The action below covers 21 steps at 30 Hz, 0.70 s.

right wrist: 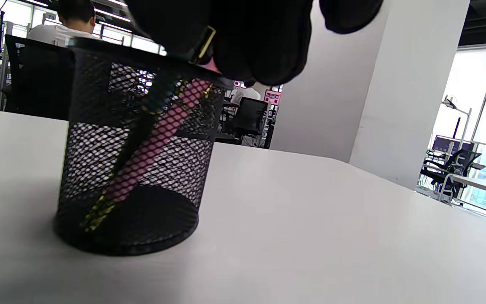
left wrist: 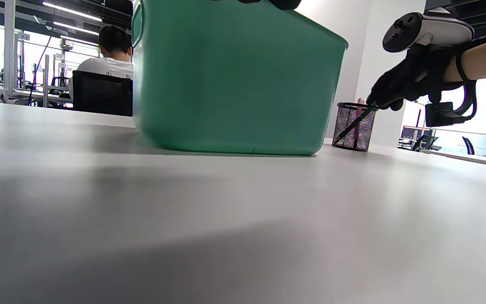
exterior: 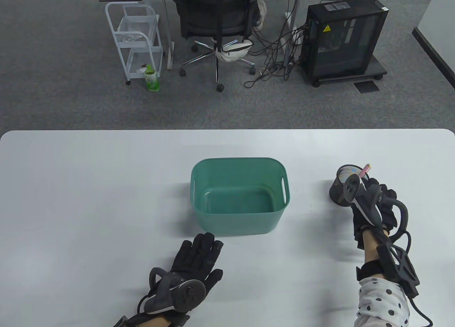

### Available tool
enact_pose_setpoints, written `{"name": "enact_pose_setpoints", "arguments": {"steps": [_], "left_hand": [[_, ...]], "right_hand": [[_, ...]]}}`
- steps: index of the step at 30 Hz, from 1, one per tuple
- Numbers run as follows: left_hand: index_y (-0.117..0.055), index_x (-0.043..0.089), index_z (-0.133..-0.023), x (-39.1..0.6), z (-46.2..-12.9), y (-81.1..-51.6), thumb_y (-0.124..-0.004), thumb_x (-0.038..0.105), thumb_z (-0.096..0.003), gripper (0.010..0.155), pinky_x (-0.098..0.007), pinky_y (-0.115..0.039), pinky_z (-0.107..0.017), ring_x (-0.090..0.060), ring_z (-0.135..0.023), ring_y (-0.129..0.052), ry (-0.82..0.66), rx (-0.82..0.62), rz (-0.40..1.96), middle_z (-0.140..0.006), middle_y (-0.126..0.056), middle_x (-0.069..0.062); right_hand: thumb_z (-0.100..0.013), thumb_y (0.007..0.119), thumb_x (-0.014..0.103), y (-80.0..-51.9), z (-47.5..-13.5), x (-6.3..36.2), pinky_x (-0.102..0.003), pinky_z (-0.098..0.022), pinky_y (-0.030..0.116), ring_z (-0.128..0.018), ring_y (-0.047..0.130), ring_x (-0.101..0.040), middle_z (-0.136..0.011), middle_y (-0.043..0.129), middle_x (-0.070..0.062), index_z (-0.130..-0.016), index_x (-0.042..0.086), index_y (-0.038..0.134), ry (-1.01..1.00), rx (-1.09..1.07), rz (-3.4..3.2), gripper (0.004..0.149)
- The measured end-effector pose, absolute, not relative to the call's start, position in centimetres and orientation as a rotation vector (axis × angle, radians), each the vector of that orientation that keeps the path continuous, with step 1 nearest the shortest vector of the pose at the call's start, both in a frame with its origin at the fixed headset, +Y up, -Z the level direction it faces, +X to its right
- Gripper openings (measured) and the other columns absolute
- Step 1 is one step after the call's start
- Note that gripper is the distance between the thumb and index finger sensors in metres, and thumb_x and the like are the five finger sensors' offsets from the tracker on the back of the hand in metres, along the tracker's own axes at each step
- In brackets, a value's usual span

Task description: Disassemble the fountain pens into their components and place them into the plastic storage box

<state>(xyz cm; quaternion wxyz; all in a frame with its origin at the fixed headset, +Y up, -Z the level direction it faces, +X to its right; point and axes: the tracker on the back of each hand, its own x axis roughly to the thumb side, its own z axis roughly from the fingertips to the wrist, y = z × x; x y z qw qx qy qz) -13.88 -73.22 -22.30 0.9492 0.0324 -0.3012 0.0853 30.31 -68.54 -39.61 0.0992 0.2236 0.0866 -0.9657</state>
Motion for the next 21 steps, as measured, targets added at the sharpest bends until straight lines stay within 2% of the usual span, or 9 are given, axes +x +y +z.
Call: {"name": "enact_pose_setpoints", "arguments": {"steps": [12, 21], "left_hand": [[-0.036, 0.012, -0.127, -13.8, -22.3, -73.3, -0.042, 0.049, -0.0691, 0.069, -0.055, -0.025, -0.086, -0.039, -0.12, -0.032, -0.619, 0.064, 0.168, -0.131, -0.03, -0.018], [-0.036, 0.012, -0.127, -13.9, -22.3, -73.1, -0.042, 0.049, -0.069, 0.069, -0.055, -0.025, -0.086, -0.039, -0.12, -0.032, -0.611, 0.08, 0.173, -0.131, -0.03, -0.018]], "right_hand": [[-0.055, 0.073, 0.037, -67.0, -37.8, 30.1, -0.045, -0.071, 0.066, -0.074, 0.09, -0.013, -0.09, 0.087, 0.001, -0.095, 0.028, 0.082, 0.45, 0.542, -2.783, 0.042], [-0.055, 0.073, 0.037, -63.2, -34.1, 30.2, -0.044, -0.069, 0.068, -0.071, 0.092, -0.013, -0.088, 0.088, -0.001, -0.095, 0.025, 0.082, 0.724, 0.476, -2.836, 0.043]]}}
